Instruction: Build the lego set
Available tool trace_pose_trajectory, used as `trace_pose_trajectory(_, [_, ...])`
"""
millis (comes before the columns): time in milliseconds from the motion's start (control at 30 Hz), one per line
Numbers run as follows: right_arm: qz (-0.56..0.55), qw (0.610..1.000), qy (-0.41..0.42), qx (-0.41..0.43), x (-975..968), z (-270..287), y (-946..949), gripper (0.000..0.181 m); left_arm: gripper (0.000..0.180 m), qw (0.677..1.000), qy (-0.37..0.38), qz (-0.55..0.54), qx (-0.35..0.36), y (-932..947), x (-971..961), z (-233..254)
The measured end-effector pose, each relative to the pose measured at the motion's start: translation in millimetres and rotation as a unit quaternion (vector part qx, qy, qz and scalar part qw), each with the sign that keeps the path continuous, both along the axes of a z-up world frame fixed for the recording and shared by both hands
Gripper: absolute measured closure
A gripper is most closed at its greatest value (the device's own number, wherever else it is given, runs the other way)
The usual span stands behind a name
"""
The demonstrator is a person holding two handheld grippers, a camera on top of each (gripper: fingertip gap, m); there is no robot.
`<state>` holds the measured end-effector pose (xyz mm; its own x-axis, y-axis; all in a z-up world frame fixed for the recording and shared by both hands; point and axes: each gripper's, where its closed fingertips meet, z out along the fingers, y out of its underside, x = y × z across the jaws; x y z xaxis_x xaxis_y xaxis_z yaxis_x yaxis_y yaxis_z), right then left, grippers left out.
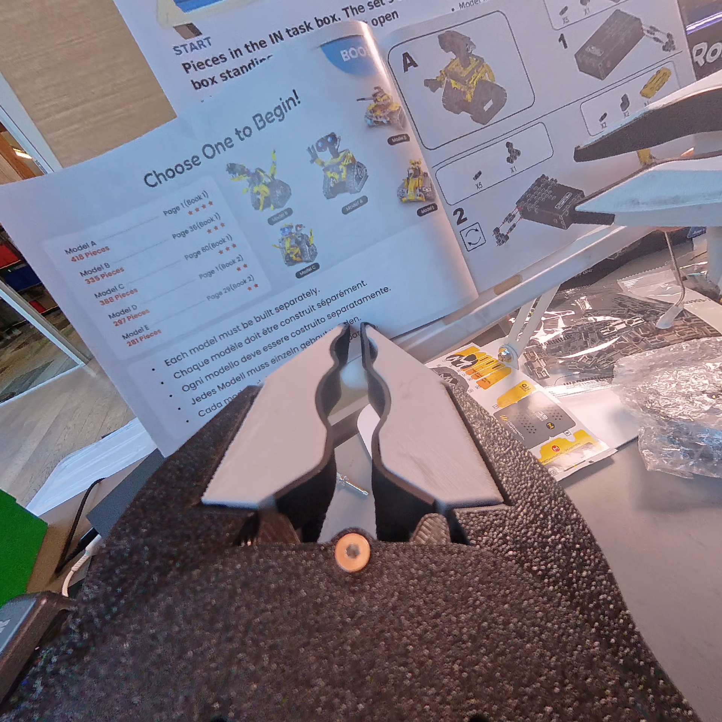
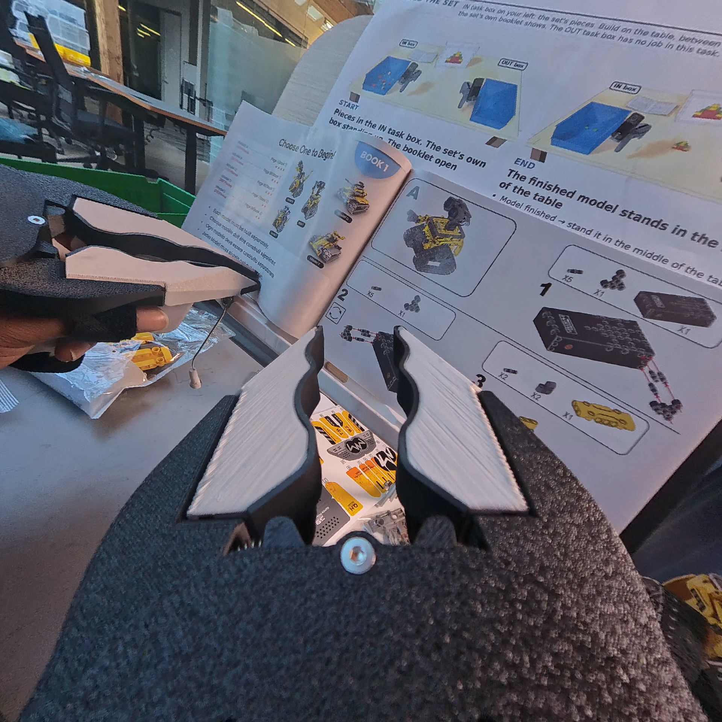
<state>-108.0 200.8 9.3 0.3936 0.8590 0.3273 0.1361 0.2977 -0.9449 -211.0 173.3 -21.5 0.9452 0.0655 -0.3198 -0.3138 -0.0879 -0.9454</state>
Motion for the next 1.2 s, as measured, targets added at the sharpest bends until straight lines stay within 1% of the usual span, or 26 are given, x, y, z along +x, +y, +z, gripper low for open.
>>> trace_pose_trajectory(233, [-0.011,1.000,0.006,-0.001,4.1,2.4,6.2,0.147,0.174,1.000,-0.005,0.001,0.003,0.0,-0.7,-0.4])
trace_pose_trajectory(667, [-0.035,0.998,0.048,-0.019,24.7,21.2,25.3,0.146,0.169,1.000,-0.022,-0.005,0.011,0.1,1.7,-0.6])
trace_pose_trajectory(767, [-0.034,0.998,0.049,-0.021,25.0,21.2,25.5,0.146,0.160,1.000,-0.025,-0.009,0.012,0.1,3.4,0.1])
trace_pose_trajectory(900, [-0.033,0.998,0.047,-0.021,24.0,20.4,24.5,0.146,0.155,1.000,-0.025,-0.012,0.014,0.4,5.5,0.5])
trace_pose_trajectory(1200, [-0.030,0.998,0.043,-0.020,22.5,18.8,23.2,0.146,0.159,0.999,-0.029,-0.007,0.011,-0.1,4.0,0.4])
